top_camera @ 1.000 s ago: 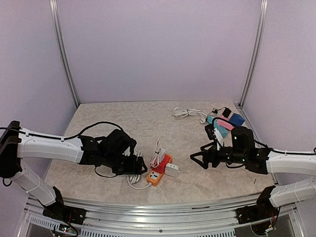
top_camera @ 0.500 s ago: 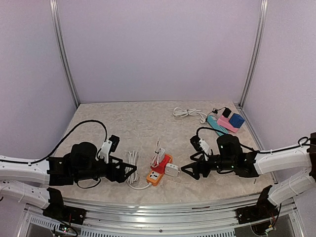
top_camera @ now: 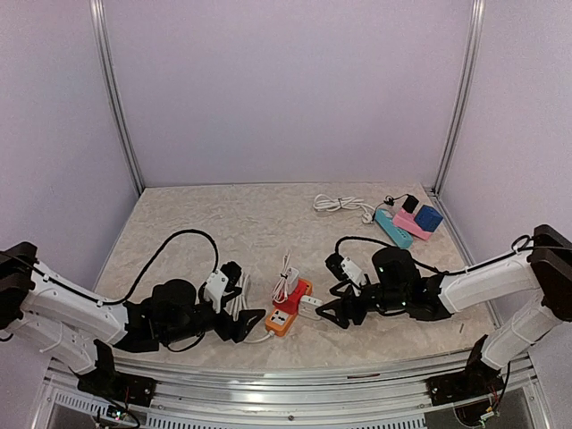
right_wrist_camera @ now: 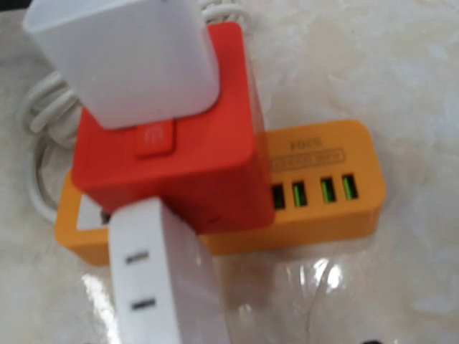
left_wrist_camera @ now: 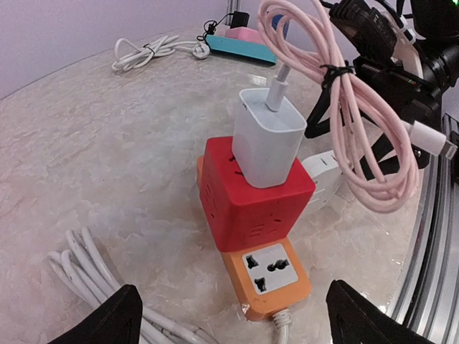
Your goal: Pull the plug off the socket
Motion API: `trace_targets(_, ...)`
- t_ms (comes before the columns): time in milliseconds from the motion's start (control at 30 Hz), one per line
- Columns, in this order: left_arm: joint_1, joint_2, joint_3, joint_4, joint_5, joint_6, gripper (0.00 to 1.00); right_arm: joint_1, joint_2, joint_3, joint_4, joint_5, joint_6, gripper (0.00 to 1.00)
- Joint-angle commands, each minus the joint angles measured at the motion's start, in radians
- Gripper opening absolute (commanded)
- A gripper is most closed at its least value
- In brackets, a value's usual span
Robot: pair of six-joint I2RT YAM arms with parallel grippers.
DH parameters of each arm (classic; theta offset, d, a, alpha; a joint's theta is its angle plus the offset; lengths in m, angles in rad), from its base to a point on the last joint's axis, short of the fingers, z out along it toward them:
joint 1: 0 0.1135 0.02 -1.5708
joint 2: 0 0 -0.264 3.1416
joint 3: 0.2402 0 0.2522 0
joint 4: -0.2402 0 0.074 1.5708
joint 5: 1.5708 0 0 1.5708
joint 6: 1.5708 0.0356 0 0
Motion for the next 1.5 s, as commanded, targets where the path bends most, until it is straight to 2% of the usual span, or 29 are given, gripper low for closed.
trace_targets(0,-0.013,0.133,0.089,0.146,-0.048,0.093,0.87,0.009,0.037,0.039,0.024,-0.005,-0.025,0.77)
trace_targets(167,-0.02,0.266,0.137,0.242,-0.03,0.102,0.86,0.013,0.06,0.056,0.028,-0.008,-0.036,0.75)
trace_targets(433,-0.072,0.46,0.227,0.326,-0.078,0.138,0.85,0.013,0.091,0.072,0.031,-0.02,-0.044,0.68)
trace_targets(733,-0.091,0.53,0.285,0.334,-0.145,0.143,0.79,0.015,0.133,0.099,0.035,-0.039,-0.051,0.61)
trace_targets(933,-0.09,0.538,0.294,0.321,-0.185,0.137,0.76,0.015,0.151,0.108,0.035,-0.045,-0.052,0.53)
trace_targets(1133,-0.09,0.551,0.299,0.31,-0.228,0.128,0.66,0.016,0.152,0.111,0.026,-0.051,-0.052,0.42)
trace_targets(1467,-0.09,0.565,0.308,0.254,-0.29,0.091,0.45,0.015,0.131,0.114,-0.024,-0.045,-0.057,0.17)
